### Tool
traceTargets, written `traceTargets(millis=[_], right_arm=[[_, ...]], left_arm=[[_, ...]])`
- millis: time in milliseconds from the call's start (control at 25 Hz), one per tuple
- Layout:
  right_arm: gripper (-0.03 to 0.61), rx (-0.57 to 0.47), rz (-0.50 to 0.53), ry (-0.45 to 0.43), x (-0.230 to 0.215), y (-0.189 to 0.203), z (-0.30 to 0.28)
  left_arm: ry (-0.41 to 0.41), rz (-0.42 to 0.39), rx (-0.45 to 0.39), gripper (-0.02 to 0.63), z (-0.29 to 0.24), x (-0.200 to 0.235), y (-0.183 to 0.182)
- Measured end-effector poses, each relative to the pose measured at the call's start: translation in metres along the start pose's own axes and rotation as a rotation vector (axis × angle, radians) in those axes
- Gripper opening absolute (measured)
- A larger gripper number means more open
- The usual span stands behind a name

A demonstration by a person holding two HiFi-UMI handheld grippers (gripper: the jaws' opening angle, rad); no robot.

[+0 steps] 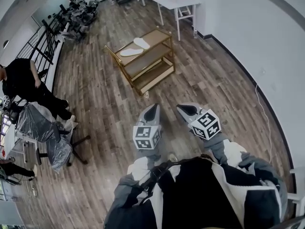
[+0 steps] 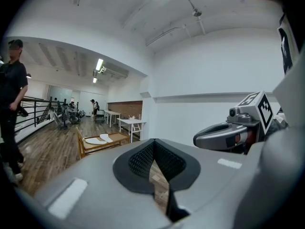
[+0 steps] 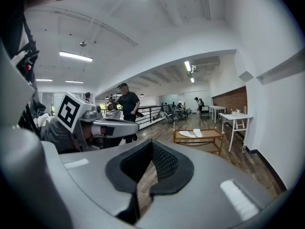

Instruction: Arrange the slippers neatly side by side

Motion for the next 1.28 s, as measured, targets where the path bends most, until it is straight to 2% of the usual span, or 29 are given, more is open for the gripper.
traceTargets(millis=[280, 440, 760, 960, 1280], right_arm=[[0.005, -0.013, 0.011, 0.033, 0.011, -0.017, -0.062], [0.005, 0.002, 0.02, 0.024, 0.016, -0.019, -0.081], [0.005, 0.007, 0.017, 0.002, 0.005, -0.03, -0.125], [0.005, 0.012, 0.008, -0.011, -0.024, -0.031, -0.155], [0.005, -0.007, 0.024, -0.07, -0.101, -0.056, -0.229]], left_arm=[[0.017, -0.017, -0.015, 0.015, -0.001, 0.063, -0.007], [0.011, 0.004, -0.017, 0.015, 0.0, 0.084, 0.003], [-0.004, 0.033, -0.006, 0.015, -0.017, 0.123, 0.001], [-0.021, 0.035, 0.01, 0.015, -0.048, 0.146, 0.0], [-0.104, 0.022, -0.005, 0.015, -0.12, 0.2, -0.022]])
Point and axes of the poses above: the fingertips, and each gripper's own axes: z backward along the fingers, x to its left, y out of its underside, the point moved 8 cm from there along z, backward along the fingers, and after that the axes turned 12 degrees about y, right-handed, at the moved point
